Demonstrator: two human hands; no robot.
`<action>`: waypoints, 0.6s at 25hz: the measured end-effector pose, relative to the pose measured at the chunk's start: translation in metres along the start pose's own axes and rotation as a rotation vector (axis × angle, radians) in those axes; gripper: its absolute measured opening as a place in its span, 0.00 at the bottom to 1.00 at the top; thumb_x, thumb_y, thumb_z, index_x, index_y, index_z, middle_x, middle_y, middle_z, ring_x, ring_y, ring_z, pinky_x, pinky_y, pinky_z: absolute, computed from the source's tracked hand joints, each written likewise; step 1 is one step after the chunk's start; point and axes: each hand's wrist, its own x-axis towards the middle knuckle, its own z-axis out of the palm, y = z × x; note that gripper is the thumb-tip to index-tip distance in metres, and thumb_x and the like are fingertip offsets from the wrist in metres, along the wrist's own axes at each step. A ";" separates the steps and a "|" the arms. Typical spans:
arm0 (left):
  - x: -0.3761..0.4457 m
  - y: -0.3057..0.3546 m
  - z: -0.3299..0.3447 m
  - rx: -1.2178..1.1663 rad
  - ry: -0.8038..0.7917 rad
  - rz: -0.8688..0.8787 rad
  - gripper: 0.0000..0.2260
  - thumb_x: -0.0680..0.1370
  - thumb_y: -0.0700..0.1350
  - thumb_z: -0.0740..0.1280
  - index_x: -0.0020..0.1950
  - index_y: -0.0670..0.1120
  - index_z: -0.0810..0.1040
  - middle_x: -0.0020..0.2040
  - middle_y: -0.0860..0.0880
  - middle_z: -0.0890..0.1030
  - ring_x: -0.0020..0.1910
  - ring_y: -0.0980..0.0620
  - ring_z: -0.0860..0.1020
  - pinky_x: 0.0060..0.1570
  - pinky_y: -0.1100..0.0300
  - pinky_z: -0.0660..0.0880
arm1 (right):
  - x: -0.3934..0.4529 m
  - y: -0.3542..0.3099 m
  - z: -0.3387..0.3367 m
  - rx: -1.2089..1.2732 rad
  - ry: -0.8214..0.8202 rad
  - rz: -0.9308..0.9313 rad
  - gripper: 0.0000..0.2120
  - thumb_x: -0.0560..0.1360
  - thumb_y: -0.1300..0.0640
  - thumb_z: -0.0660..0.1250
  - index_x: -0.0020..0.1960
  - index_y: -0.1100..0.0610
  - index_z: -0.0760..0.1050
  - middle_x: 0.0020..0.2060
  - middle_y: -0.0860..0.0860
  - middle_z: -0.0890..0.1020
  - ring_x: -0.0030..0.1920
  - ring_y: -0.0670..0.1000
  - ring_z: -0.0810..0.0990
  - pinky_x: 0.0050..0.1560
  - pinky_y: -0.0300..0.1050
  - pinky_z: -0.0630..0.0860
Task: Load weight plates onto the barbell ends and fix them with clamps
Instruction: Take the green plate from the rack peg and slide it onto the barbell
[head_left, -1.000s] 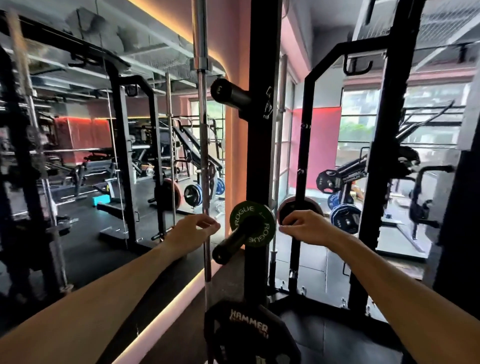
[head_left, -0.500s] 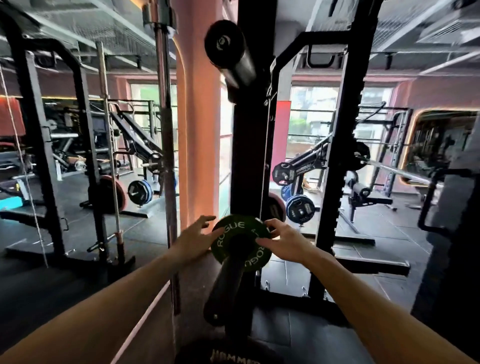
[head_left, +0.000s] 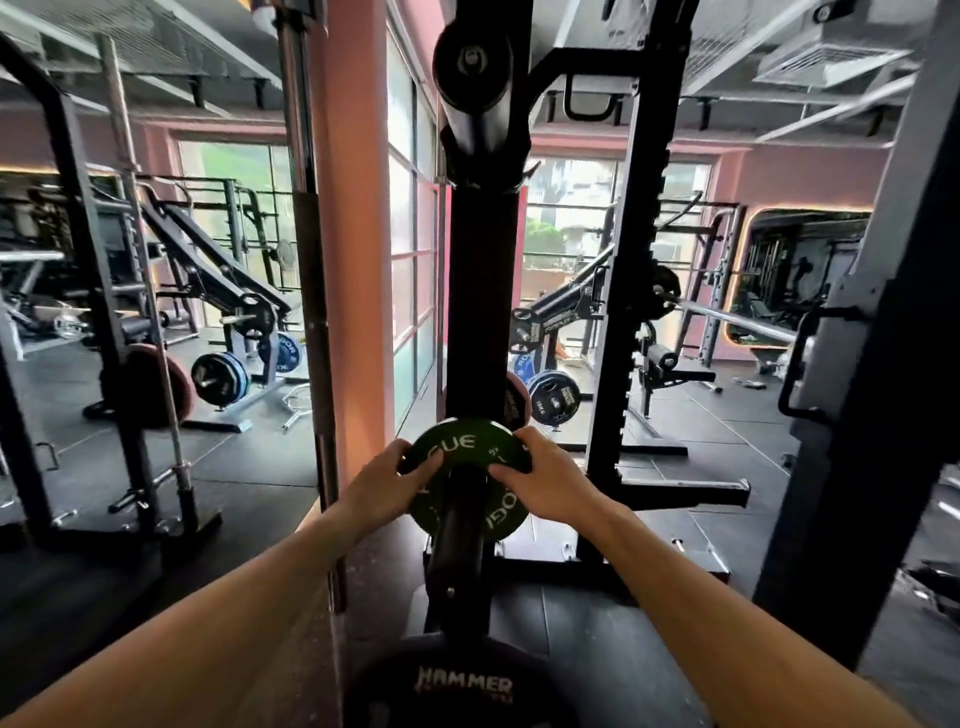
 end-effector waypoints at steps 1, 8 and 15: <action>-0.013 0.002 -0.001 -0.028 0.009 -0.003 0.12 0.78 0.58 0.69 0.52 0.50 0.76 0.46 0.50 0.83 0.41 0.57 0.84 0.36 0.65 0.77 | -0.011 -0.003 0.000 0.003 -0.012 -0.009 0.14 0.78 0.53 0.71 0.60 0.51 0.71 0.44 0.44 0.80 0.42 0.42 0.79 0.36 0.31 0.72; -0.118 0.018 0.007 -0.121 0.228 -0.007 0.18 0.67 0.70 0.69 0.46 0.59 0.77 0.39 0.54 0.84 0.39 0.57 0.84 0.34 0.63 0.78 | -0.106 -0.025 -0.001 0.115 -0.028 -0.096 0.10 0.78 0.55 0.71 0.56 0.50 0.72 0.44 0.45 0.78 0.41 0.39 0.76 0.30 0.26 0.69; -0.207 0.070 0.008 -0.059 0.185 0.038 0.10 0.77 0.59 0.69 0.51 0.55 0.76 0.43 0.49 0.85 0.41 0.51 0.86 0.32 0.61 0.79 | -0.201 -0.051 -0.029 0.127 0.013 -0.126 0.08 0.78 0.53 0.71 0.54 0.48 0.72 0.43 0.43 0.79 0.41 0.39 0.79 0.30 0.26 0.70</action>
